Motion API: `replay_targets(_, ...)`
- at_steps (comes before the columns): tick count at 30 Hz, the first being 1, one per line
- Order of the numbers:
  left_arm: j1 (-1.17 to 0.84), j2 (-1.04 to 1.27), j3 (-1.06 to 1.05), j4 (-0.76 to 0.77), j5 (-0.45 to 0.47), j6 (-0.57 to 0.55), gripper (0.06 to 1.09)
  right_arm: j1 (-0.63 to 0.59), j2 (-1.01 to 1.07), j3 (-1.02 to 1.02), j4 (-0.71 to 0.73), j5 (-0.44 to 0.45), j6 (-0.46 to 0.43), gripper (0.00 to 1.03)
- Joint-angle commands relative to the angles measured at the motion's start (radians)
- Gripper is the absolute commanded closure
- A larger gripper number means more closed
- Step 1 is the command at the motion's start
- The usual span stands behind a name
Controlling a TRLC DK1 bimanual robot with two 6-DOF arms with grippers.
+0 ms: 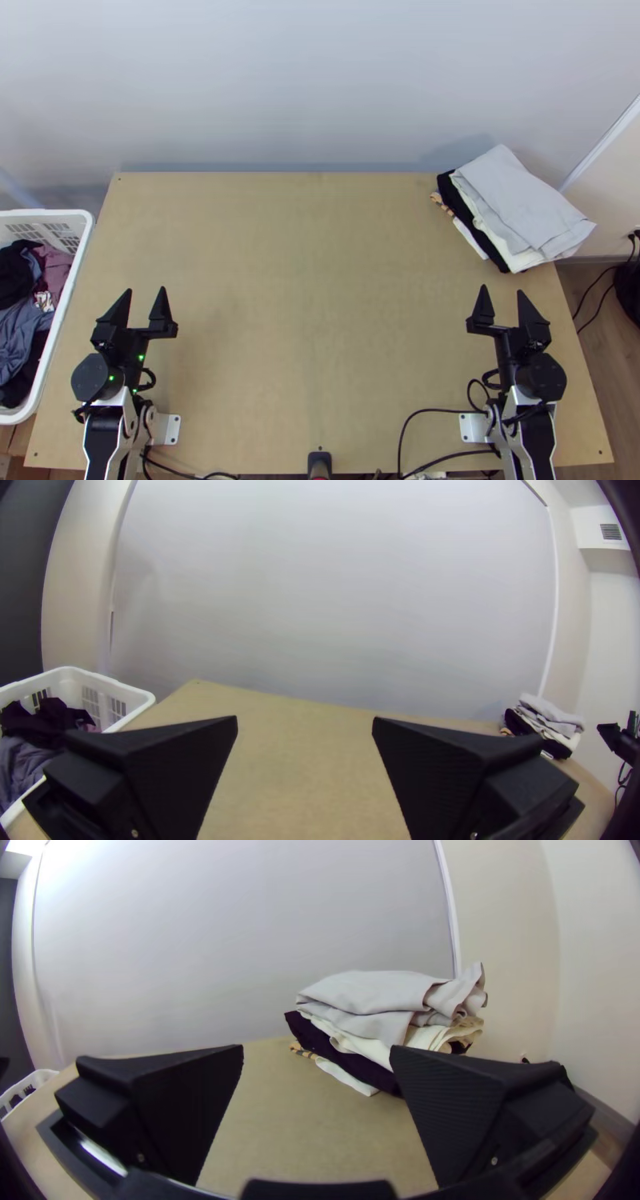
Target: Fold the t-shirt
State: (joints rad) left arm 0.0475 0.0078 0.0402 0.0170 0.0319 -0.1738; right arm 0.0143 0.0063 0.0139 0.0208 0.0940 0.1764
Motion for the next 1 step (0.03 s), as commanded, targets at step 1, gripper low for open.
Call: replay_targets(1,-0.003,-0.008,-0.036,-0.031,-0.004,0.011,0.1,0.007,-0.008,-0.008,-0.013,0.009,0.02,0.03)
